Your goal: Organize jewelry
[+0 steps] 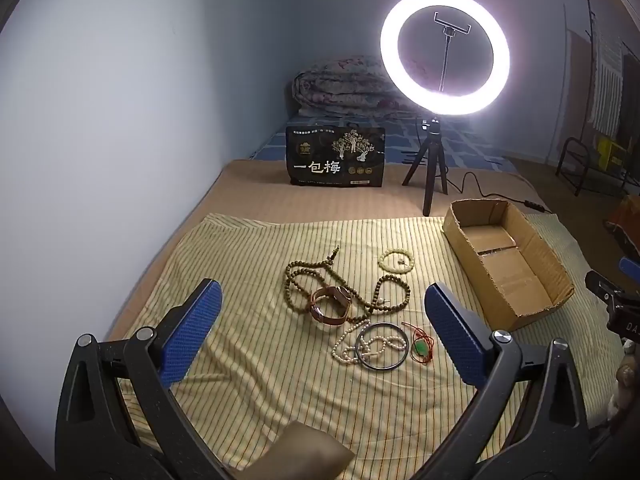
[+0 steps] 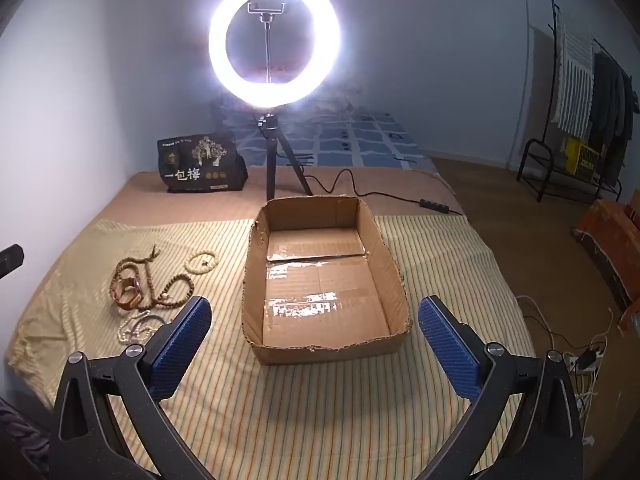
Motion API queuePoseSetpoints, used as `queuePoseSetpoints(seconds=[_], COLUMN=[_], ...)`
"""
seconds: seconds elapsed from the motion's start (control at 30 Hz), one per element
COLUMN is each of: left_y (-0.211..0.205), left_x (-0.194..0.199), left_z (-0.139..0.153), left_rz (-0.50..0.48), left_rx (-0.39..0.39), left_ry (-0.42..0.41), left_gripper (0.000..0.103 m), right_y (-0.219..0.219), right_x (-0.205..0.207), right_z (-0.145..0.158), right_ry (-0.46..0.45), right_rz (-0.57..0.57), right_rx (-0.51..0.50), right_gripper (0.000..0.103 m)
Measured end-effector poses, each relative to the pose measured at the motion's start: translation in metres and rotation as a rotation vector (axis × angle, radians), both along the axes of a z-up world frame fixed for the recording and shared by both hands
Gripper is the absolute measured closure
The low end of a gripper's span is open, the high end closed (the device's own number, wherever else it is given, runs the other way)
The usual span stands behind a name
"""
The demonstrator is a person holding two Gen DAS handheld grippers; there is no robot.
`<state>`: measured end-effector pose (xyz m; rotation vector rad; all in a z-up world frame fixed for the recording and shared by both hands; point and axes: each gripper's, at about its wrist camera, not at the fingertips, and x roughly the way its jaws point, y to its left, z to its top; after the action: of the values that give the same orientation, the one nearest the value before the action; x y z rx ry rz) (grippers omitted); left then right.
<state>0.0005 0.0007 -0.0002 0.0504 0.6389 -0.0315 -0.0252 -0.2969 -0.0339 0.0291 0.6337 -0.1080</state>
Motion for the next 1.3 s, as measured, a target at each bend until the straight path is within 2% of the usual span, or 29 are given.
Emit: queuePoseSetpoints(seconds=[0.37,1.3], left_y=[-0.005,0.002], left_x=[-0.002,-0.003], left_z=[0.003,0.007], left_rz=[0.003,0.012], left_rx=[-0.004,-0.027], left_ry=[-0.019,-0.03], left_gripper=[0.0,0.0], right_y=[0.003,0.011], right_x=[0.004,-0.002], right_z=[0.008,0.002], right_ry=[0.0,-0.014], right_rz=[0.002,0.025], right_rx=[-0.004,-0.023], right_gripper=[0.0,0.0])
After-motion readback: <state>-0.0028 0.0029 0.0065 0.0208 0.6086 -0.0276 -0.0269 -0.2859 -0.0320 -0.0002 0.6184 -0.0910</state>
